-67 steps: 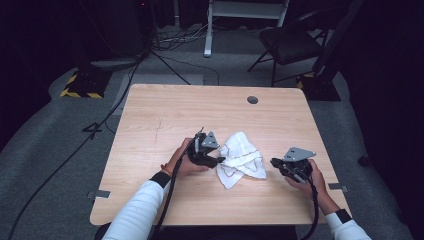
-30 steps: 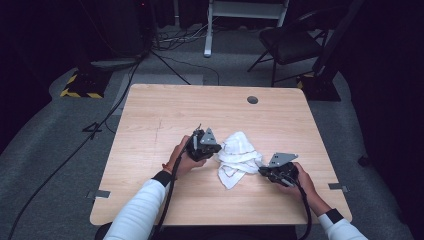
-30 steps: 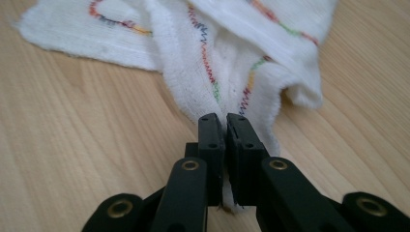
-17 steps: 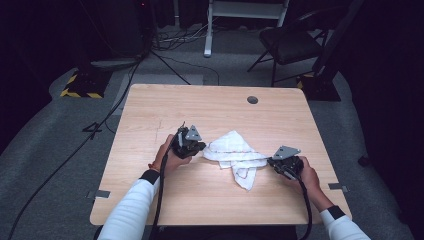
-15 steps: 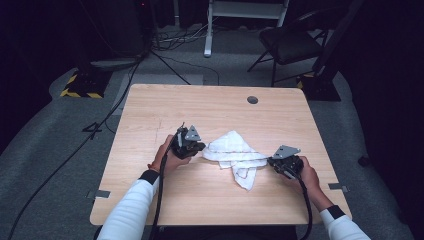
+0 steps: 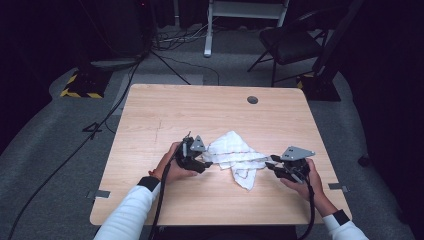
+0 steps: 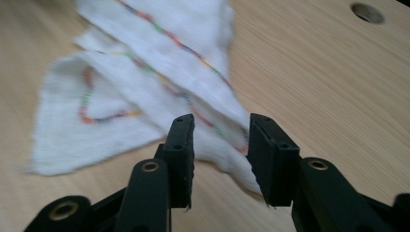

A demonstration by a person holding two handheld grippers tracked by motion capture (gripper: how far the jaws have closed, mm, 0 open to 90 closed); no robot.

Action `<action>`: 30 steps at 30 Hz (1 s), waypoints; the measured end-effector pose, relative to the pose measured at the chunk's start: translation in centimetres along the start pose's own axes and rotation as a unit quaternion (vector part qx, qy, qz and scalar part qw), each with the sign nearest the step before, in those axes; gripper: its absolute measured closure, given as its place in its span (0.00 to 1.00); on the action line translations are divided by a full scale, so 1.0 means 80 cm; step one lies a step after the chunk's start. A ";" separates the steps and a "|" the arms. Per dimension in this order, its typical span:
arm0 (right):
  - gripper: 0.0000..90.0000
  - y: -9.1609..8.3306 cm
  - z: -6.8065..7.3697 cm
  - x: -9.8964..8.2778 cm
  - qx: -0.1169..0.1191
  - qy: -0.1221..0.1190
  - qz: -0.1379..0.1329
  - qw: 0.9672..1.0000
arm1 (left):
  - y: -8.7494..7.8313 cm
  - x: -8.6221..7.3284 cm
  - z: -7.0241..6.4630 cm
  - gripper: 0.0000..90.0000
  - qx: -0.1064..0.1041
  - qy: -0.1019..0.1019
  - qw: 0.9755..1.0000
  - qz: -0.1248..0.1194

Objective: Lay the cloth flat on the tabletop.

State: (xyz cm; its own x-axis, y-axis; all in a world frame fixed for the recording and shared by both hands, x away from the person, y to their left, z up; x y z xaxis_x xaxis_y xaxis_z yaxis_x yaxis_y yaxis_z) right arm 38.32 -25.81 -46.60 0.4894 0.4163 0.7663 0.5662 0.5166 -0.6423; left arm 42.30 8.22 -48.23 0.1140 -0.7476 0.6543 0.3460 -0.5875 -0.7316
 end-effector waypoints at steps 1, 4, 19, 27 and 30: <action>0.69 -0.001 0.006 0.000 0.013 -0.008 -0.002 1.000 | 0.006 0.003 -0.002 0.37 -0.003 0.005 1.000 0.004; 0.69 0.005 0.033 -0.001 0.060 -0.035 0.010 0.998 | 0.021 0.009 -0.002 0.41 -0.004 0.019 1.000 0.018; 0.76 0.039 0.070 -0.017 0.116 -0.089 0.076 0.986 | 0.029 0.003 0.014 0.94 0.014 0.039 0.999 0.032; 0.96 0.023 0.032 -0.013 0.050 -0.059 0.061 0.995 | -0.002 -0.003 0.034 0.95 0.031 -0.013 0.999 -0.014; 0.96 0.015 0.020 -0.010 0.038 -0.042 0.048 0.997 | -0.020 -0.009 0.043 0.95 0.043 -0.024 0.998 -0.028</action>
Point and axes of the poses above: each handheld gripper's, and its own axes: y roughly forward along the jaws, x roughly out of its top, z roughly to its left, the point moved 1 cm from there along y, roughly forward along the jaws, and after that the axes turned 12 degrees about y, right-handed, at the moved point
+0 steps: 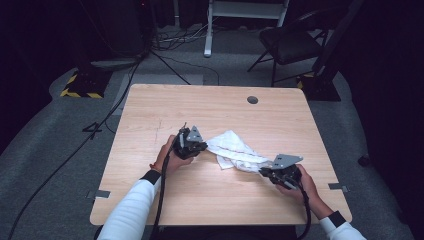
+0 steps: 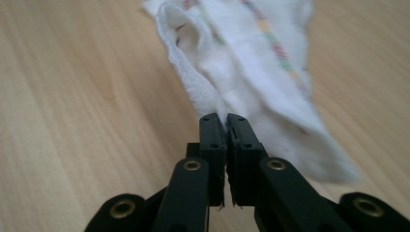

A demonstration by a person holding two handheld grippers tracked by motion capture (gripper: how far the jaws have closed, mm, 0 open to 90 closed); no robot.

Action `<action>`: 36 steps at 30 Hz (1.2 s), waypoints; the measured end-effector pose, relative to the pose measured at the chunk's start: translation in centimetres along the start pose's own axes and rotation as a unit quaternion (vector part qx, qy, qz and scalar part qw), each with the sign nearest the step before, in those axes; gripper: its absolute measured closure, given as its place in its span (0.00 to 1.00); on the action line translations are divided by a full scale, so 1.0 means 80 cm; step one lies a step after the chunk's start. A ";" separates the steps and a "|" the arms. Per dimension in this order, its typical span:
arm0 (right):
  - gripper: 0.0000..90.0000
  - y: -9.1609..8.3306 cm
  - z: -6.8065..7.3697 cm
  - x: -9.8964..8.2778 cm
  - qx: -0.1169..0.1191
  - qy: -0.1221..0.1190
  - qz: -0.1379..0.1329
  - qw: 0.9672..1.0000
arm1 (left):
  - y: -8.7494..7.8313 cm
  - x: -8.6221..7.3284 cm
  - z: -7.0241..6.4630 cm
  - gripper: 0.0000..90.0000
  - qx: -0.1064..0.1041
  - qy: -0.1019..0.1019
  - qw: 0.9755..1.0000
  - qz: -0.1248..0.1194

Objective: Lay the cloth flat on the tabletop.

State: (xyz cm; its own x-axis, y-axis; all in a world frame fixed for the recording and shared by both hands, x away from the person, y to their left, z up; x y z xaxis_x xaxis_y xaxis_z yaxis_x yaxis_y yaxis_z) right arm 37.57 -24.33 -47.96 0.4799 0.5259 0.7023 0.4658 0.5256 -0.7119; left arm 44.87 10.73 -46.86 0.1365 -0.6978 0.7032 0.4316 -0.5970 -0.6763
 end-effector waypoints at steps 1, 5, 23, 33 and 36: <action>0.96 -0.011 -0.013 0.001 -0.011 0.021 -0.012 1.000 | -0.006 -0.002 0.004 0.95 0.000 -0.011 1.000 -0.010; 0.96 -0.025 -0.031 0.000 -0.031 0.050 -0.028 0.998 | -0.028 -0.008 0.014 0.95 0.017 -0.027 0.999 -0.023; 0.96 -0.064 -0.110 -0.024 -0.111 0.179 -0.079 0.974 | -0.097 -0.070 0.030 0.96 0.051 -0.087 0.995 -0.014; 0.96 -0.041 -0.112 -0.027 -0.106 0.179 -0.040 0.977 | -0.084 -0.104 0.007 0.95 -0.005 -0.089 0.995 0.052; 0.96 -0.037 -0.114 -0.028 -0.108 0.179 -0.035 0.977 | -0.085 -0.107 0.004 0.85 -0.014 -0.097 0.994 0.047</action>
Point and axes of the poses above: each handheld gripper's, and its own axes: y roughly forward along the jaws, x roughly out of its top, z roughly to its left, the point moved 1 cm from there along y, roughly forward along the jaws, and after that the axes turned 12 degrees about y, right-handed, at the moved point
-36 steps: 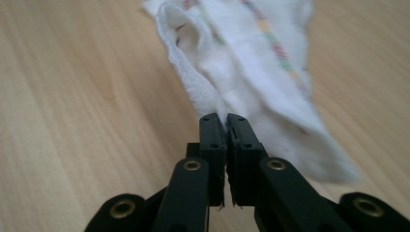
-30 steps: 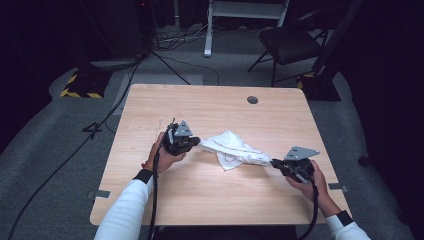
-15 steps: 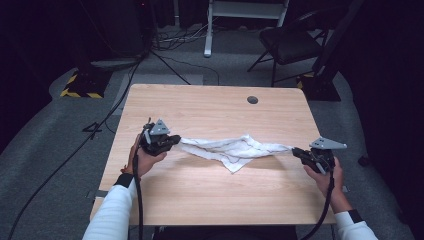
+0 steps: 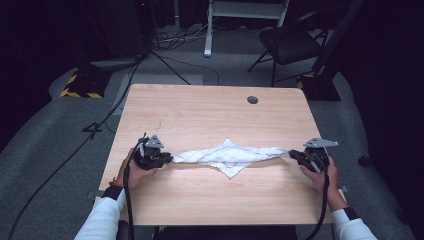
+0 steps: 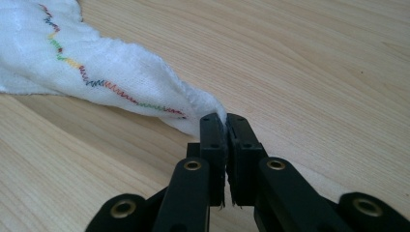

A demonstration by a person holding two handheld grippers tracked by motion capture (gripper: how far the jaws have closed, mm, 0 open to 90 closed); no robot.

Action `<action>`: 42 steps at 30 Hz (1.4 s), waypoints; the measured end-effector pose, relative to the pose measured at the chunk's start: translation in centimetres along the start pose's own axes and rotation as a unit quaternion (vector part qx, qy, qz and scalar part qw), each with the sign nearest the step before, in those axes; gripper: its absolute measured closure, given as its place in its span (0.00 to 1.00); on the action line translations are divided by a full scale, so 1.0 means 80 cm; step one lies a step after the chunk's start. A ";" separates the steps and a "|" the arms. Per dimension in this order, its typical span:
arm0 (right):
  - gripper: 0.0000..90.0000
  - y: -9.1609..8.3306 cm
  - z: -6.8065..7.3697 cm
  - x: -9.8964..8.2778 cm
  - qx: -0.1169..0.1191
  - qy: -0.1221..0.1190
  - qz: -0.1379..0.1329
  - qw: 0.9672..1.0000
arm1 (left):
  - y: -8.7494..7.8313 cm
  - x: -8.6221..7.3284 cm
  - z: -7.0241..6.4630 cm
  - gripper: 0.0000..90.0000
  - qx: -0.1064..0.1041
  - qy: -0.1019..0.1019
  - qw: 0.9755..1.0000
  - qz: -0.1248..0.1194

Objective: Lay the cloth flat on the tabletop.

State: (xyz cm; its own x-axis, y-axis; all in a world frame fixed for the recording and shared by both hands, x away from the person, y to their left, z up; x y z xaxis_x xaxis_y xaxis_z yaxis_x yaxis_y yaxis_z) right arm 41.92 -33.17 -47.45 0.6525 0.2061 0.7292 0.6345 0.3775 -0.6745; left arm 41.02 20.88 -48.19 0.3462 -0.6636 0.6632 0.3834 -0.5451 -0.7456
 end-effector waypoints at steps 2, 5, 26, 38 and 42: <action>0.96 0.001 0.000 0.000 0.000 0.000 0.000 1.000 | -0.001 0.001 -0.004 0.80 0.001 0.013 1.000 -0.003; 0.96 0.003 0.000 0.001 -0.004 -0.003 0.003 1.000 | -0.001 0.011 -0.006 0.65 -0.005 0.018 1.000 -0.024; 0.96 0.030 0.007 0.010 -0.024 -0.032 0.010 0.999 | 0.147 0.188 -0.009 0.48 -0.037 0.077 0.996 -0.005; 0.74 0.029 0.019 0.013 -0.013 -0.046 -0.006 0.999 | 0.189 0.196 -0.016 0.62 -0.056 0.088 0.994 0.040; 0.65 0.023 0.027 0.015 -0.007 -0.054 -0.009 0.998 | 0.188 0.196 -0.018 0.81 -0.065 0.101 0.992 0.038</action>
Point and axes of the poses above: each handheld gripper's, and its own axes: y roughly forward along the jaws, x roughly out of its top, z roughly to its left, the point moved 1 cm from there along y, roughly forward along the jaws, and after that the axes turned 12 degrees about y, right-handed, at the moved point
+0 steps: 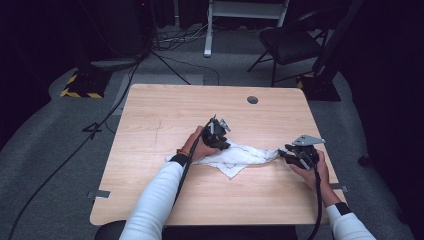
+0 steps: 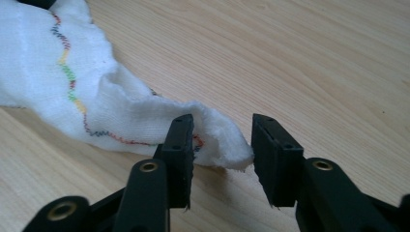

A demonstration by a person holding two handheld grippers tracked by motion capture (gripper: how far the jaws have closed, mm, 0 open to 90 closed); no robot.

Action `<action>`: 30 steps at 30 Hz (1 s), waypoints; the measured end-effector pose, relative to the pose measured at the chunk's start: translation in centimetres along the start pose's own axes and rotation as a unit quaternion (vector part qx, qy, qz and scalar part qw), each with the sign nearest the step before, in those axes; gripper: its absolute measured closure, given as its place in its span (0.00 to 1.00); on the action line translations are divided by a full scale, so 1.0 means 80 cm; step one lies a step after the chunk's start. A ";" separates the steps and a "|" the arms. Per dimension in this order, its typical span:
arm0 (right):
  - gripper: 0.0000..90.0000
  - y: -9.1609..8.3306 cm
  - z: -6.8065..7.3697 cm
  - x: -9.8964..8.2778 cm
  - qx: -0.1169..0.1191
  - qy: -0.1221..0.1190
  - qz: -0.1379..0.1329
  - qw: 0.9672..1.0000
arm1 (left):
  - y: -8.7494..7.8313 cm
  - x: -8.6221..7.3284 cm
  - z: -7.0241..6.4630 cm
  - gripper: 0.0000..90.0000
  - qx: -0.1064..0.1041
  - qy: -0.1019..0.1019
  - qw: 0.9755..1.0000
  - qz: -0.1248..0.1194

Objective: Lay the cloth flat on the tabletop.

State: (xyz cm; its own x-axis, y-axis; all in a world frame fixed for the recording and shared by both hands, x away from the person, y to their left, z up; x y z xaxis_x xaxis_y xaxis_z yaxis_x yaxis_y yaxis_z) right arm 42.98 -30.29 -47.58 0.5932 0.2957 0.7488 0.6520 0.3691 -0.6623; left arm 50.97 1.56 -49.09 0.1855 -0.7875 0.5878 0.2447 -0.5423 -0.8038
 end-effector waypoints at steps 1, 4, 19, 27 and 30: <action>0.64 -0.002 0.003 0.001 0.004 -0.002 -0.003 1.000 | 0.000 -0.001 0.000 0.86 -0.004 0.005 1.000 -0.003; 0.64 -0.018 0.021 0.007 0.044 -0.025 -0.025 0.998 | 0.000 -0.003 -0.001 0.96 0.006 0.005 1.000 -0.007; 0.61 -0.016 0.145 0.016 0.180 -0.139 -0.022 0.973 | -0.026 -0.022 0.023 0.97 0.064 -0.036 0.997 -0.024; 0.62 0.031 0.187 0.013 0.226 -0.171 0.022 0.959 | -0.042 -0.044 0.038 0.97 0.084 -0.059 0.994 -0.025; 0.62 0.047 0.191 0.012 0.223 -0.171 0.037 0.959 | -0.048 -0.055 0.043 0.97 0.090 -0.064 0.994 -0.022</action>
State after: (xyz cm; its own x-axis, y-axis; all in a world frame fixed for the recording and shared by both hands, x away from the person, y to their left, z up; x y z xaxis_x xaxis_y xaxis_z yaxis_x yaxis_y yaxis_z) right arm 38.79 -15.18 -48.95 0.3915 0.5788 0.7153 0.3013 0.6539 -0.6940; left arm 52.50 8.08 -48.26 0.2883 -0.7138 0.6383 0.4194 -0.5052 -0.7543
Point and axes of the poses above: each handheld gripper's, and its own axes: y roughly forward along the jaws, x roughly out of its top, z roughly to its left, the point moved 1 cm from there along y, roughly forward along the jaws, and after that the axes turned 12 degrees about y, right-handed, at the moved point
